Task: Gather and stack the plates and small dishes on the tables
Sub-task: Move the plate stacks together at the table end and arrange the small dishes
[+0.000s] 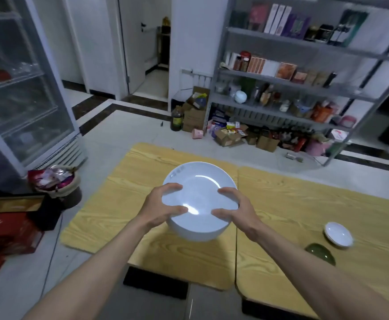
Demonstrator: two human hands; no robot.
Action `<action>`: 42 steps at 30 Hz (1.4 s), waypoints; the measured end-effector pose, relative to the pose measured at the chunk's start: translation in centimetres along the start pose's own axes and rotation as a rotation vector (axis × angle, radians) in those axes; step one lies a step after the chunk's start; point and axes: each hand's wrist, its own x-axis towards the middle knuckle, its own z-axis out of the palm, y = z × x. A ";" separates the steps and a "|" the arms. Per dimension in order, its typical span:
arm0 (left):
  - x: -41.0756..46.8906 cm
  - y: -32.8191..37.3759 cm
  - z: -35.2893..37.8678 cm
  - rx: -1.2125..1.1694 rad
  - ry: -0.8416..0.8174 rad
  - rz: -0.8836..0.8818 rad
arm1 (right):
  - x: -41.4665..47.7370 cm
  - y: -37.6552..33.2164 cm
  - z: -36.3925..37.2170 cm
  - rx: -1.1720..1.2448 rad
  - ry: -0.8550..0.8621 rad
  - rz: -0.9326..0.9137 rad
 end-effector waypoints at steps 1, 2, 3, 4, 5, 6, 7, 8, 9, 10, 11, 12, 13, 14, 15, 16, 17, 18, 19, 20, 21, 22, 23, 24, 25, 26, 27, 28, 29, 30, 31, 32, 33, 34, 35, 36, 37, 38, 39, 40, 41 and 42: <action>0.3 0.6 1.4 -0.005 -0.030 0.006 | -0.9 0.3 -1.4 0.000 0.027 0.005; 0.5 1.2 3.0 -0.007 -0.061 0.013 | -1.8 0.6 -2.8 0.000 0.056 0.010; 0.6 1.8 4.6 -0.005 -0.092 0.023 | -2.7 0.9 -4.3 -0.001 0.085 0.016; 0.7 2.5 6.3 0.000 -0.119 0.032 | -3.5 1.4 -5.8 0.000 0.116 0.024; 0.8 3.0 8.0 0.003 -0.144 0.041 | -4.4 1.7 -7.4 0.004 0.142 0.031; 0.7 3.5 9.7 0.002 -0.167 0.046 | -5.3 2.1 -8.9 0.010 0.163 0.041; 0.6 3.9 11.4 0.003 -0.190 0.049 | -6.3 2.6 -10.5 0.016 0.179 0.050; 0.5 4.4 13.1 0.005 -0.213 0.052 | -7.2 3.1 -12.0 0.017 0.193 0.060; 0.4 4.9 14.9 0.011 -0.233 0.054 | -8.2 3.7 -13.6 0.019 0.206 0.069; 0.2 5.5 16.8 0.017 -0.253 0.056 | -9.2 4.3 -15.3 0.022 0.222 0.077; 0.1 6.1 18.8 0.023 -0.270 0.058 | -10.2 5.0 -17.1 0.028 0.240 0.084; -0.1 6.7 20.9 0.027 -0.288 0.062 | -11.2 5.6 -18.9 0.038 0.255 0.090; -0.5 7.2 22.9 0.031 -0.303 0.068 | -12.1 6.2 -20.6 0.051 0.268 0.095; -0.8 7.8 25.1 0.033 -0.315 0.075 | -13.1 6.9 -22.5 0.062 0.279 0.100; -1.2 8.2 27.2 0.033 -0.324 0.076 | -14.0 7.6 -24.2 0.069 0.289 0.105; -1.5 8.6 29.3 0.036 -0.333 0.077 | -15.0 8.3 -26.0 0.071 0.302 0.109; -1.8 9.1 31.4 0.041 -0.342 0.076 | -15.8 8.9 -27.9 0.072 0.315 0.108; -2.1 9.5 33.5 0.043 -0.353 0.080 | -16.6 9.6 -29.7 0.072 0.328 0.105; -2.3 10.0 35.5 0.046 -0.364 0.083 | -17.5 10.2 -31.5 0.070 0.341 0.099; -2.4 10.5 37.6 0.050 -0.377 0.093 | -18.3 10.7 -33.3 0.065 0.357 0.098; -2.6 11.1 39.6 0.057 -0.387 0.099 | -19.1 11.2 -35.0 0.061 0.374 0.102; -2.8 11.7 41.4 0.061 -0.400 0.104 | -19.9 11.7 -36.6 0.063 0.394 0.111; -3.0 12.2 43.2 0.063 -0.414 0.105 | -20.7 12.2 -38.1 0.067 0.414 0.115; -3.1 12.7 45.0 0.063 -0.430 0.107 | -21.4 12.6 -39.5 0.071 0.431 0.117; -3.2 13.3 46.8 0.065 -0.445 0.109 | -22.1 13.1 -40.9 0.074 0.449 0.118; -3.2 13.8 48.5 0.068 -0.459 0.114 | -22.6 13.6 -42.3 0.078 0.466 0.120; -3.0 14.3 50.2 0.069 -0.474 0.117 | -23.0 14.1 -43.7 0.082 0.485 0.123; -2.7 14.8 51.9 0.072 -0.492 0.124 | -23.4 14.6 -45.1 0.086 0.505 0.128; -2.3 15.1 53.6 0.073 -0.511 0.129 | -23.6 15.2 -46.5 0.087 0.524 0.136; -1.8 15.4 55.3 0.071 -0.529 0.132 | -23.8 15.7 -48.0 0.088 0.542 0.145; -1.3 15.7 56.9 0.067 -0.544 0.134 | -23.9 16.3 -49.4 0.086 0.561 0.154; -0.8 15.9 58.6 0.066 -0.560 0.139 | -24.0 16.9 -50.9 0.087 0.578 0.160; -0.2 16.2 60.3 0.065 -0.573 0.145 | -23.9 17.5 -52.5 0.085 0.592 0.165; 0.5 16.4 62.1 0.061 -0.581 0.149 | -23.7 18.1 -54.0 0.086 0.603 0.168; 1.2 16.6 63.8 0.055 -0.589 0.153 | -23.5 18.5 -55.6 0.087 0.611 0.172; 1.9 16.7 65.5 0.050 -0.596 0.156 | -23.2 19.0 -57.1 0.088 0.618 0.174; 2.8 16.8 67.3 0.047 -0.603 0.159 | -22.8 19.5 -58.7 0.085 0.624 0.173; 3.8 16.9 69.1 0.049 -0.609 0.164 | -22.4 20.0 -60.4 0.081 0.629 0.172; 4.8 17.1 70.8 0.057 -0.619 0.170 | -21.9 20.6 -61.9 0.079 0.638 0.177; 5.9 17.4 72.5 0.066 -0.626 0.178 | -21.4 21.1 -63.5 0.081 0.647 0.185; 6.9 17.7 74.1 0.072 -0.633 0.189 | -20.9 21.6 -65.0 0.085 0.652 0.188; 7.9 18.1 75.7 0.079 -0.639 0.201 | -20.3 22.1 -66.6 0.090 0.655 0.192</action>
